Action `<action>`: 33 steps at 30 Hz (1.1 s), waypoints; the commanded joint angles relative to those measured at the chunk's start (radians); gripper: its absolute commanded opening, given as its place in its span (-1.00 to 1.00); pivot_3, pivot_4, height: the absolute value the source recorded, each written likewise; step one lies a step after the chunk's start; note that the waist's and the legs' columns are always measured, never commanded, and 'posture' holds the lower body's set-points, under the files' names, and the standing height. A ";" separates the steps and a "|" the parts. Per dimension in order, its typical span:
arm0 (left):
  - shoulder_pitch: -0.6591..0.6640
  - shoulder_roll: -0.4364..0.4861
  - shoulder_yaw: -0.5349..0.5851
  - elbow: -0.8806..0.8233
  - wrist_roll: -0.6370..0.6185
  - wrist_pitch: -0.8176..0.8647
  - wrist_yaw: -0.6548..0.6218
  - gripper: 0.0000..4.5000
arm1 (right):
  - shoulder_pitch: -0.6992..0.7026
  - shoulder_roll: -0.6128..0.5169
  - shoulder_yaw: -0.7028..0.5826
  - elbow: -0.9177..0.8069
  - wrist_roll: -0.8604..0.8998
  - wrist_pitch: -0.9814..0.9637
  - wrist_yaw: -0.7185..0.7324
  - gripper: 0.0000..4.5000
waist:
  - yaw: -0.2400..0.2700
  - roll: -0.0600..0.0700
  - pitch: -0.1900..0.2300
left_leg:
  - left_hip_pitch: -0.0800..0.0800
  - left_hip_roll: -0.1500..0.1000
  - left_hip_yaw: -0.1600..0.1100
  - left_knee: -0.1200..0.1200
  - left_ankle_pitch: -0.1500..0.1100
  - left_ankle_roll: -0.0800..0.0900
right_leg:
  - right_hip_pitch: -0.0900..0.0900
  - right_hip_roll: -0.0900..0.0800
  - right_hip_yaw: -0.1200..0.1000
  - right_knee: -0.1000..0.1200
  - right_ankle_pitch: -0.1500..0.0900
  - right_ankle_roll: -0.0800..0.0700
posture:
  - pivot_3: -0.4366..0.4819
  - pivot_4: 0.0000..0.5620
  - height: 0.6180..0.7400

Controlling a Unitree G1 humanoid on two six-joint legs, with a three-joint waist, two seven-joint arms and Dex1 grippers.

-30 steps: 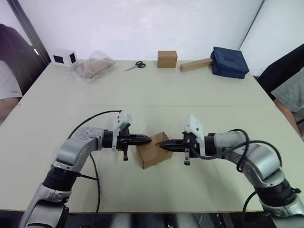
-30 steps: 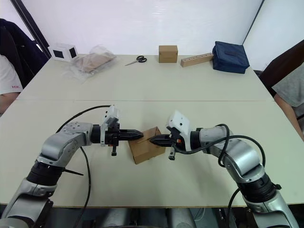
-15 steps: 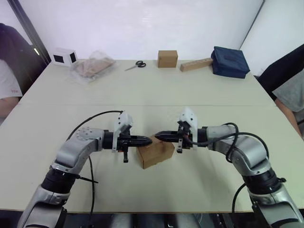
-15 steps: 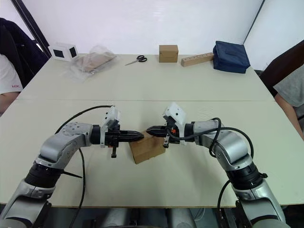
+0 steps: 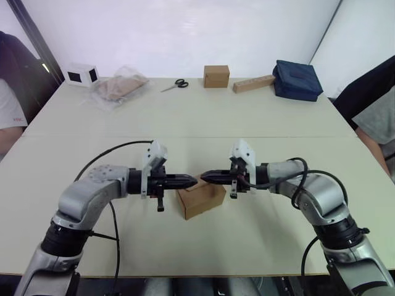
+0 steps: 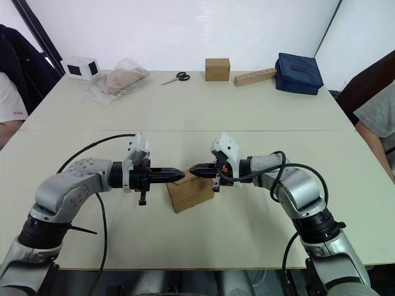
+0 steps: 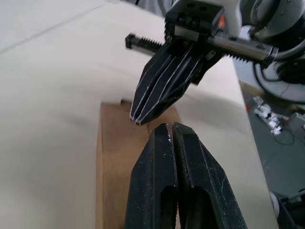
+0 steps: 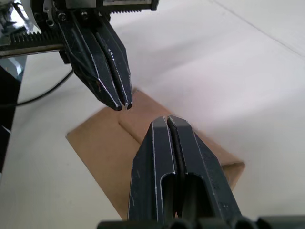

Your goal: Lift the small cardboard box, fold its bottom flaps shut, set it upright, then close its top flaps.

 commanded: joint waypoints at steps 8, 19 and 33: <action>0.015 -0.020 0.011 -0.007 -0.005 -0.024 0.023 -0.96 | 0.005 -0.015 -0.057 -0.037 0.003 -0.007 0.008 -1.00 | 0.001 0.000 0.000 | 0.009 0.000 0.000 0.000 0.000 0.000 | 0.008 0.000 0.000 0.000 0.000 0.000 | -0.05 -0.47 1.00; -0.036 -0.004 0.268 -0.134 -0.218 0.085 0.135 -0.96 | 0.057 -0.181 -0.315 -0.377 0.240 0.198 -0.015 -1.00 | 0.003 0.001 0.001 | 0.000 0.000 -0.002 0.000 0.000 0.000 | 0.001 -0.002 -0.001 -0.001 0.000 0.000 | -0.05 -0.47 1.00; 0.187 0.446 0.547 -0.078 -0.240 0.030 -0.214 -0.96 | 0.348 -0.561 -0.772 -0.468 0.385 0.250 0.186 -1.00 | 0.003 -0.001 0.005 | -0.001 0.001 0.001 -0.001 0.000 0.000 | -0.002 -0.001 0.000 -0.001 -0.001 -0.001 | -0.05 -0.47 1.00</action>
